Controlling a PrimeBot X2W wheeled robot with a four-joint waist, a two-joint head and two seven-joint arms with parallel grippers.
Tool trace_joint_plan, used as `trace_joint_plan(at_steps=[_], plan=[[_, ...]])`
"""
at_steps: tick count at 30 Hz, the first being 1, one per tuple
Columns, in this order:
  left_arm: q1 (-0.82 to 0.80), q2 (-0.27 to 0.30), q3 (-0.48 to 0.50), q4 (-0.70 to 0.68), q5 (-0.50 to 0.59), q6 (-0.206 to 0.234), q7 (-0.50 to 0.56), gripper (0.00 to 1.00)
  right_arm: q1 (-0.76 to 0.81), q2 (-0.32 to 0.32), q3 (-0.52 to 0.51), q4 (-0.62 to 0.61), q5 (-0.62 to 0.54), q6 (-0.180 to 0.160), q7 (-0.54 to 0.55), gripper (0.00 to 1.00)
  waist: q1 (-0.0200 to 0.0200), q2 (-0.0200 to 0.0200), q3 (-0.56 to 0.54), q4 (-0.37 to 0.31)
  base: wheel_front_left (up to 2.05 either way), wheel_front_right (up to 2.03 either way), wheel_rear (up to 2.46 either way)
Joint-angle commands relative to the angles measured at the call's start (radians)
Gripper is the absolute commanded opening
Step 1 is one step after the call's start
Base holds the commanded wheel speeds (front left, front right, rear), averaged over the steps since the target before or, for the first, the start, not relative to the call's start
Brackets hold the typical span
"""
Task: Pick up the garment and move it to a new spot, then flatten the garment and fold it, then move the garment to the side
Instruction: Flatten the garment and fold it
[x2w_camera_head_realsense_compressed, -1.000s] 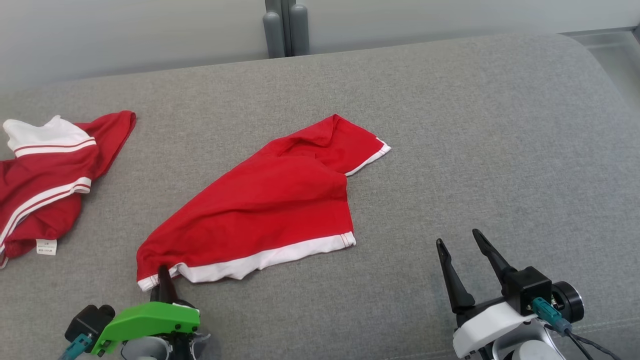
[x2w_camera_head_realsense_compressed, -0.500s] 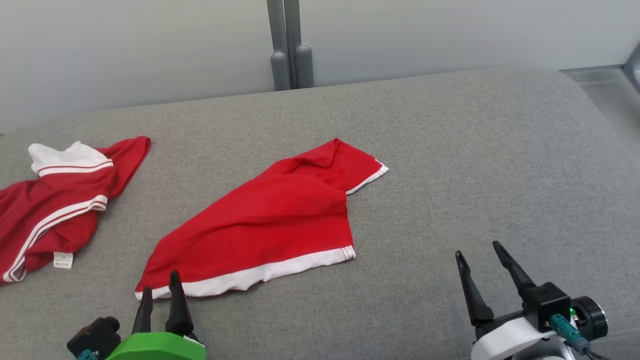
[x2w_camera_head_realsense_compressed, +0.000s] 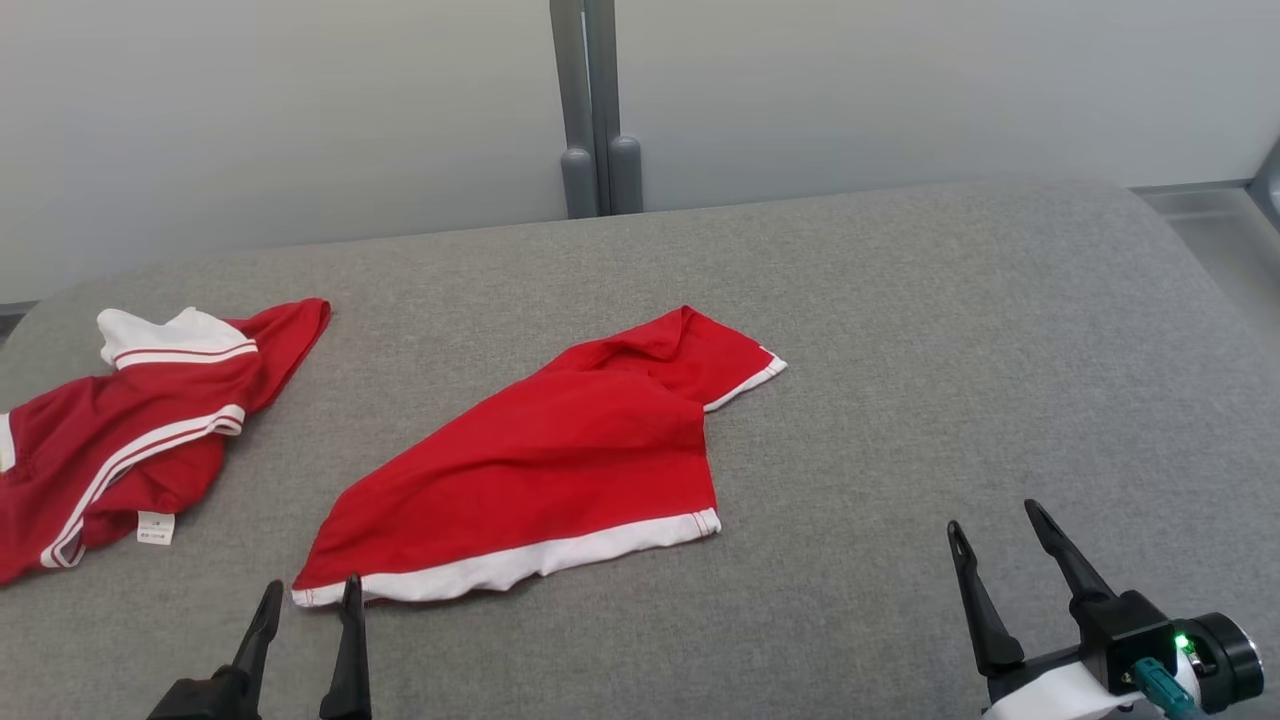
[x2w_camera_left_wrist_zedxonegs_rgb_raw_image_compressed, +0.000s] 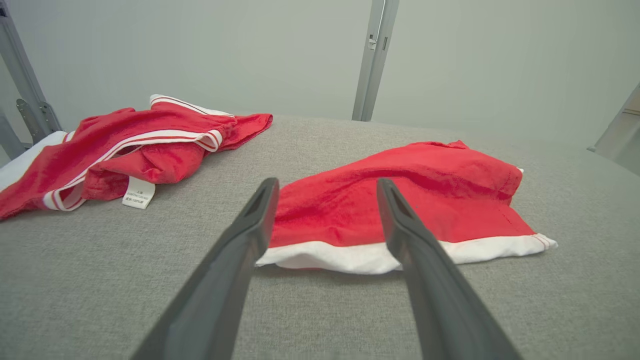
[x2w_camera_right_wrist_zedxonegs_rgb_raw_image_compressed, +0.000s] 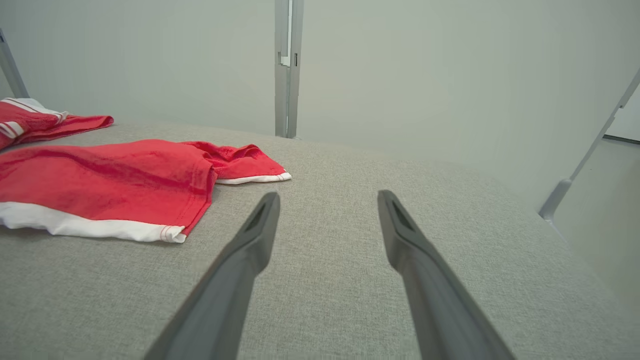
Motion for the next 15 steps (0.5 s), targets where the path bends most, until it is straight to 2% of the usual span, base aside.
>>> trace_joint_plan(at_steps=[1, 9, 15], plan=[[0.02, 0.02, 0.004, -0.018, 0.022, -0.004, 0.001, 1.0, 0.015, -0.014, 0.005, -0.008, -0.02, -0.001, -0.003, 1.0, 0.0, 0.0, -0.008, 0.01, 0.0, 0.0, 0.0], [0.064, 0.073, -0.008, -0.011, 0.06, -0.005, 0.001, 1.0, 0.022, -0.012, -0.031, -0.009, -0.02, -0.001, -0.003, 1.0, 0.0, 0.0, -0.008, 0.033, 0.0, 0.0, 0.0], [0.071, 0.081, -0.014, 0.002, 0.042, -0.005, 0.001, 1.0, 0.032, 0.014, -0.094, 0.006, -0.001, -0.001, -0.003, 1.0, 0.0, 0.0, -0.007, 0.038, 0.0, 0.0, 0.0]])
